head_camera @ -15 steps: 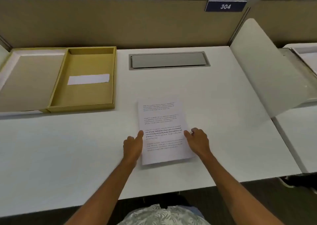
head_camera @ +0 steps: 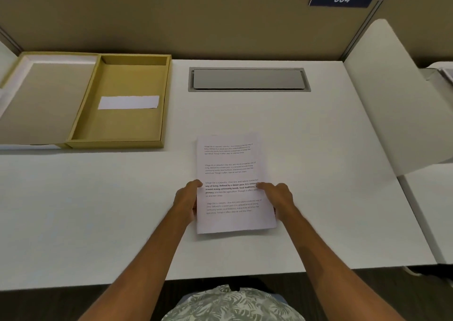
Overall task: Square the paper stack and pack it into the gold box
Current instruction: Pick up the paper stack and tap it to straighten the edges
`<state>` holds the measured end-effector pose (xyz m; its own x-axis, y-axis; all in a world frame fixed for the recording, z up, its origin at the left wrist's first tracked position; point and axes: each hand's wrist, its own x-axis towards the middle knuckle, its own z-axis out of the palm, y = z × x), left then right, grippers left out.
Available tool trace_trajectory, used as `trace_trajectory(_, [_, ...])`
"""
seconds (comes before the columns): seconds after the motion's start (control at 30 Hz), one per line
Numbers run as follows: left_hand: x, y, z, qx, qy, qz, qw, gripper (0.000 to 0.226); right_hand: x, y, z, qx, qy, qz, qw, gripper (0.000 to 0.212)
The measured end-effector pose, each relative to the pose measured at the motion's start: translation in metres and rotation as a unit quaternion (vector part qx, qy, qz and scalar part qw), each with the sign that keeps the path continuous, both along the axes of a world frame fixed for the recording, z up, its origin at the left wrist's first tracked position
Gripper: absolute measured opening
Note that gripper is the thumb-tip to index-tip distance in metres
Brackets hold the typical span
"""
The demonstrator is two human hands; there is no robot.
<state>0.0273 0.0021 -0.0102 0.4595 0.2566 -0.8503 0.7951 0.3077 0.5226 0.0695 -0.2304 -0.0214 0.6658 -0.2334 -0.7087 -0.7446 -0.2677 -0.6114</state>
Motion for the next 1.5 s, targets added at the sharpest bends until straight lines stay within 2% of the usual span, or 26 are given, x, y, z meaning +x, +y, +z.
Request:
trace_trajectory(0.13, [0.001, -0.003, -0.006, 0.068, -0.029, -0.010, 0.997, 0.040, 0.001, 0.001, -0.002, -0.015, -0.003, 0.019, 1.000, 0.027])
trace_trajectory(0.23, [0.001, -0.002, -0.007, 0.051, -0.040, -0.018, 0.998, 0.040, 0.003, -0.004, -0.002, 0.006, 0.004, 0.023, 1.000, 0.025])
trace_trajectory(0.33, [0.000, 0.004, -0.007, 0.034, -0.046, -0.040, 0.998, 0.038, 0.007, -0.013, -0.003, 0.044, -0.008, 0.048, 0.998, 0.041])
trace_trajectory(0.43, [0.004, 0.011, -0.007, 0.035, -0.077, -0.087, 0.993, 0.038, 0.012, -0.022, -0.001, 0.083, -0.013, 0.092, 0.992, 0.031])
trace_trajectory(0.53, [0.010, 0.018, -0.007, 0.033, -0.090, -0.136, 0.986, 0.033, 0.019, -0.024, 0.000, 0.137, -0.012, 0.072, 0.988, 0.023])
trace_trajectory(0.67, [0.019, 0.024, -0.009, 0.017, -0.104, -0.135, 0.985, 0.026, 0.030, -0.025, 0.004, 0.215, 0.005, 0.069, 0.974, 0.033])
trace_trajectory(0.8, [0.029, 0.028, -0.005, 0.036, -0.103, -0.185, 0.977, 0.025, 0.038, -0.021, 0.009, 0.167, -0.013, 0.137, 0.976, 0.036])
trace_trajectory(0.9, [0.031, 0.027, 0.009, 0.083, -0.125, -0.220, 0.964, 0.029, 0.037, -0.021, 0.021, 0.159, -0.060, 0.161, 0.972, 0.036])
trace_trajectory(1.0, [0.018, 0.028, 0.032, 0.122, -0.195, -0.218, 0.948, 0.031, 0.025, -0.026, 0.039, 0.176, -0.150, 0.164, 0.959, 0.036])
trace_trajectory(1.1, [-0.001, 0.029, 0.059, 0.202, -0.284, -0.217, 0.912, 0.027, 0.007, -0.029, 0.059, 0.148, -0.262, 0.173, 0.938, 0.034])
trace_trajectory(1.17, [-0.012, 0.024, 0.077, 0.243, -0.333, -0.200, 0.889, 0.038, -0.002, -0.027, 0.069, 0.117, -0.315, 0.167, 0.927, 0.039])
trace_trajectory(1.23, [-0.018, 0.020, 0.084, 0.257, -0.361, -0.172, 0.880, 0.056, -0.008, -0.026, 0.069, 0.092, -0.345, 0.156, 0.921, 0.040])
trace_trajectory(1.3, [-0.021, 0.018, 0.081, 0.270, -0.363, -0.153, 0.879, 0.060, -0.011, -0.024, 0.062, 0.081, -0.359, 0.152, 0.917, 0.035])
trace_trajectory(1.5, [-0.021, 0.024, 0.062, 0.262, -0.335, -0.177, 0.888, 0.040, -0.011, -0.018, 0.050, 0.046, -0.367, 0.181, 0.911, 0.041])
